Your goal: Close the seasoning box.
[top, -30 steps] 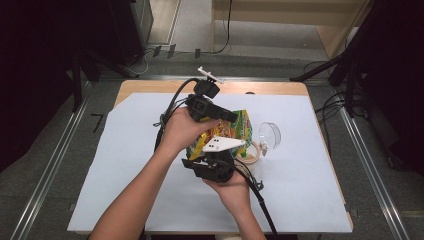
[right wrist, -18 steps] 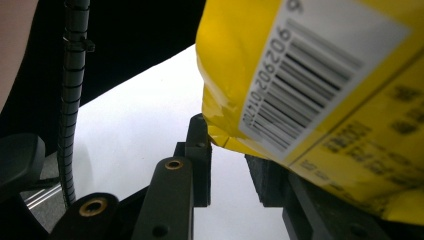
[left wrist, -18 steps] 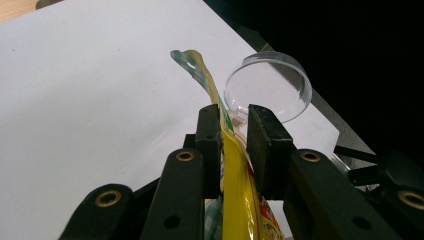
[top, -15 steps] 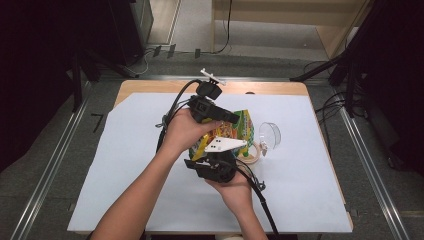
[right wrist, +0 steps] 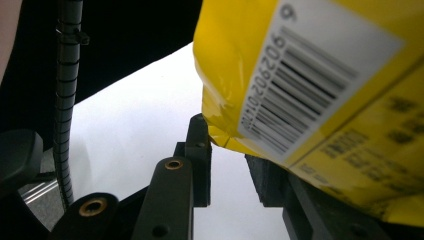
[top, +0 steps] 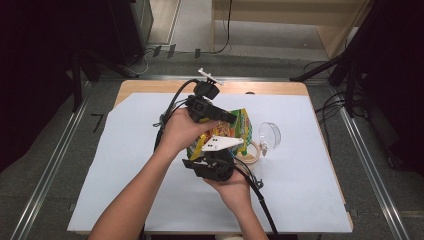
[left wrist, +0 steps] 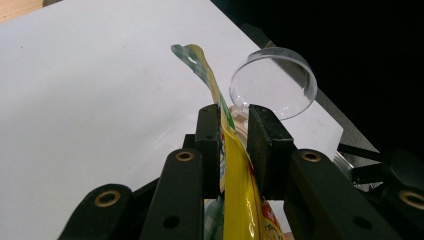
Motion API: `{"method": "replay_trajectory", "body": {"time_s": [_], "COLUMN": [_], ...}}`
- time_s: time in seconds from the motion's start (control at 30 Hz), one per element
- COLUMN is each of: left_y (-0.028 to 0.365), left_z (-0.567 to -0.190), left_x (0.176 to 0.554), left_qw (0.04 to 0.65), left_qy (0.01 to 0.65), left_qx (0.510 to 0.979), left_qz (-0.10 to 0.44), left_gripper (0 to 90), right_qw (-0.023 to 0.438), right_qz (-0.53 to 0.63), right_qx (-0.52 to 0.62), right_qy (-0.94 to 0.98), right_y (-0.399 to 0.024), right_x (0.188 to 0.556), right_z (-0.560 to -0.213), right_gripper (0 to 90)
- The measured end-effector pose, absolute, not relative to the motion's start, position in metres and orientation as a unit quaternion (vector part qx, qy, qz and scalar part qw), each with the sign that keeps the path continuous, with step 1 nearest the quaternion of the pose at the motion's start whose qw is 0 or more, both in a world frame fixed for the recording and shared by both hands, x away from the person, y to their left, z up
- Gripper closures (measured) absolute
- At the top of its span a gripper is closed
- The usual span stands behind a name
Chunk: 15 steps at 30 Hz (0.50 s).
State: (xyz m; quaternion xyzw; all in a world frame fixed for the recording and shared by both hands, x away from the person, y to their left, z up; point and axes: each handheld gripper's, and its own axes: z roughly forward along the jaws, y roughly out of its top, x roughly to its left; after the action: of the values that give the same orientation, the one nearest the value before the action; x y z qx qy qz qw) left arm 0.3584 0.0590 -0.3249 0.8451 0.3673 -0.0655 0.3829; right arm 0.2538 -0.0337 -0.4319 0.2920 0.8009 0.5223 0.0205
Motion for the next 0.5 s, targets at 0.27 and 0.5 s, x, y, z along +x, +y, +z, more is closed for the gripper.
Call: {"method": "replay_trajectory", "body": {"time_s": [0.27,0.5], "left_y": [0.065,0.072], "left_z": [-0.332,-0.339], "left_x": [0.354,0.348], "left_qw": [0.388,0.397], "left_qy": [0.366,0.363], "left_qx": [0.843,0.84], "left_qz": [-0.067,-0.071], "left_gripper": [75.5,75.6], "right_qw": [0.023,0.018], "right_qz": [0.524,0.526], "right_qx": [0.286,0.278], "right_qy": [0.802,0.803], "right_y": [-0.032,-0.031], "right_x": [0.252,0.25], "right_z": [-0.441,-0.45], "right_gripper": [64.6,61.9]}}
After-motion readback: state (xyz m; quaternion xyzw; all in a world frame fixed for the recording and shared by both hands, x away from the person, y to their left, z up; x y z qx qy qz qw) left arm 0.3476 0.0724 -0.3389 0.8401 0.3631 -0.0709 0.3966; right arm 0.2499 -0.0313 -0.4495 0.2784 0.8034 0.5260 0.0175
